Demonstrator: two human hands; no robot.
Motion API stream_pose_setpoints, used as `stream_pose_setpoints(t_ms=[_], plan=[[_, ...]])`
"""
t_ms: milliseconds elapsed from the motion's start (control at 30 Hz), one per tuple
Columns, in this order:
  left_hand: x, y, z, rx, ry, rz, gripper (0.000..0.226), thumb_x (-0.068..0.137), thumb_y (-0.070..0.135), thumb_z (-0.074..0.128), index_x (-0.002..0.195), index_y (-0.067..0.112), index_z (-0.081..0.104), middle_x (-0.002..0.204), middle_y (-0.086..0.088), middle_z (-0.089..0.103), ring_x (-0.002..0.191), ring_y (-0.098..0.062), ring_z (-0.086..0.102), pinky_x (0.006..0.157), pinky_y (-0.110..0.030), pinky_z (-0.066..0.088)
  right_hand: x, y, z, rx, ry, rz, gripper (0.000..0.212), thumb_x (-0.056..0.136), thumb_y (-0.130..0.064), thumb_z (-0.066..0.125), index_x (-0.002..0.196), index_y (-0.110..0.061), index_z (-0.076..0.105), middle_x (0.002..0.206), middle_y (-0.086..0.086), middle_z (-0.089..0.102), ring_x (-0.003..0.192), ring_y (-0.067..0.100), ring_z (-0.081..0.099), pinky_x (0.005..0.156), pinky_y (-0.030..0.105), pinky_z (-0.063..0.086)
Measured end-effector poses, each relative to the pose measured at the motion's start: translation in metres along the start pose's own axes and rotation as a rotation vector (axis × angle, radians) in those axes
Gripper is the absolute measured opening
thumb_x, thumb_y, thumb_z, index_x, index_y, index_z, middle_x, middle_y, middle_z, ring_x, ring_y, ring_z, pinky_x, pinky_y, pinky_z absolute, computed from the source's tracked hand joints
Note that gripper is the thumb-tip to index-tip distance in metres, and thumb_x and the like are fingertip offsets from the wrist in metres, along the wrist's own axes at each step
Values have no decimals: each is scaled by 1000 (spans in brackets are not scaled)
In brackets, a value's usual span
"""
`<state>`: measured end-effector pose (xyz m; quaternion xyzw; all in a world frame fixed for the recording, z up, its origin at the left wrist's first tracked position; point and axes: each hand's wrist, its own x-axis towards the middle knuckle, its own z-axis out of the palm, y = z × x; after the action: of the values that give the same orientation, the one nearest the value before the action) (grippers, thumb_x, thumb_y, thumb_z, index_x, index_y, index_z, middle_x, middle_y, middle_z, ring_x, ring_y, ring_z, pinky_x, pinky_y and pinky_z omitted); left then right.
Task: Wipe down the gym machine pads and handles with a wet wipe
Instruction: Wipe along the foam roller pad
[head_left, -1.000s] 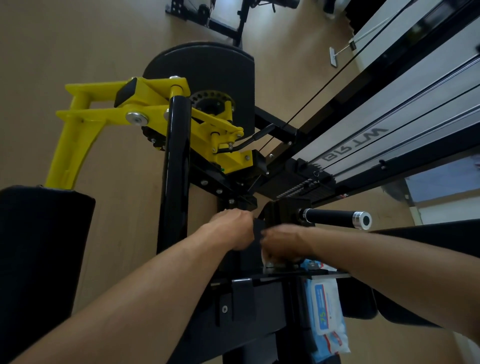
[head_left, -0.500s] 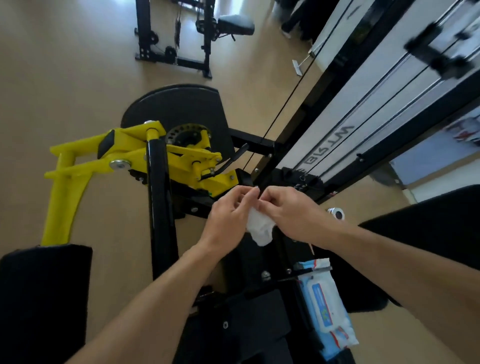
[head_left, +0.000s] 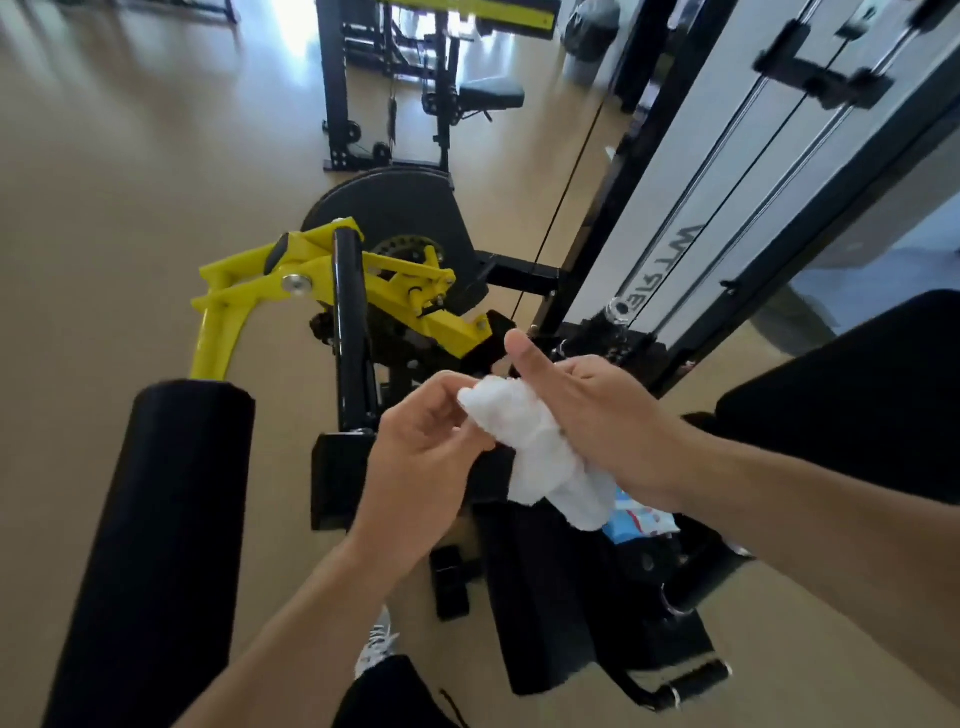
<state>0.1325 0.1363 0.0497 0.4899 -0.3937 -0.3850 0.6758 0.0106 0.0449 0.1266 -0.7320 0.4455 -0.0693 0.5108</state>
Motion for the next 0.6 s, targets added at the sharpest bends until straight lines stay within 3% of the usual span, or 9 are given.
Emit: stream_pose_setpoints(t_ms=[133, 200, 233, 267, 333, 400, 500, 600], plan=[[-90, -7, 0, -102, 127, -175, 27, 94, 23, 61, 103, -2, 68, 96, -20, 72, 86, -30, 68, 77, -34, 57, -49, 31, 41, 33, -87, 35, 69, 72, -87, 41, 58, -20, 44, 67, 11, 47, 64, 24, 49, 71, 37, 40], [-128, -11, -4, -121, 227, -312, 34, 92, 30, 62, 108, 1, 70, 103, -21, 73, 90, -32, 71, 81, -38, 57, -67, 52, 64, 64, -200, 34, 76, 70, -92, 48, 70, -17, 62, 77, 7, 64, 74, 24, 61, 79, 37, 47], [-144, -14, -8, -135, 282, -385, 31, 95, 28, 62, 109, 2, 71, 102, -19, 74, 88, -30, 72, 80, -37, 57, -76, 63, 77, 73, -251, 37, 79, 67, -94, 54, 89, -20, 69, 88, 3, 72, 83, 22, 68, 83, 38, 52], [-160, -17, -15, -155, 328, -462, 26, 98, 23, 60, 108, 2, 72, 101, -17, 75, 86, -27, 72, 77, -36, 57, -86, 71, 91, 80, -299, 49, 76, 65, -92, 62, 104, -26, 68, 97, -4, 75, 90, 17, 71, 85, 38, 56], [-188, -21, -32, -172, 365, -605, 24, 100, 16, 55, 108, 1, 72, 101, -19, 75, 84, -25, 73, 71, -32, 56, -104, 86, 121, 128, -383, 82, 58, 72, -71, 77, 113, -33, 66, 103, -7, 77, 94, 14, 74, 88, 39, 60], [-212, -23, -51, -183, 369, -704, 29, 97, 17, 56, 111, -3, 71, 104, -21, 75, 87, -27, 72, 71, -33, 56, -114, 100, 154, 207, -385, 125, 39, 88, -55, 71, 113, -26, 72, 103, -2, 78, 96, 19, 76, 94, 46, 59], [-240, -21, -84, -220, 385, -818, 32, 97, 17, 57, 116, -5, 70, 98, -16, 76, 85, -25, 71, 72, -33, 57, -122, 111, 201, 384, -304, 331, 49, 91, -56, 61, 116, -17, 75, 103, 2, 80, 98, 24, 76, 98, 49, 57], [-259, -23, -127, -190, 310, -891, 33, 98, 20, 56, 120, -1, 70, 112, -20, 74, 99, -31, 71, 84, -39, 57, -120, 111, 244, 574, -354, 515, 48, 94, -47, 65, 124, -10, 69, 110, 10, 78, 105, 31, 74, 104, 51, 53]])
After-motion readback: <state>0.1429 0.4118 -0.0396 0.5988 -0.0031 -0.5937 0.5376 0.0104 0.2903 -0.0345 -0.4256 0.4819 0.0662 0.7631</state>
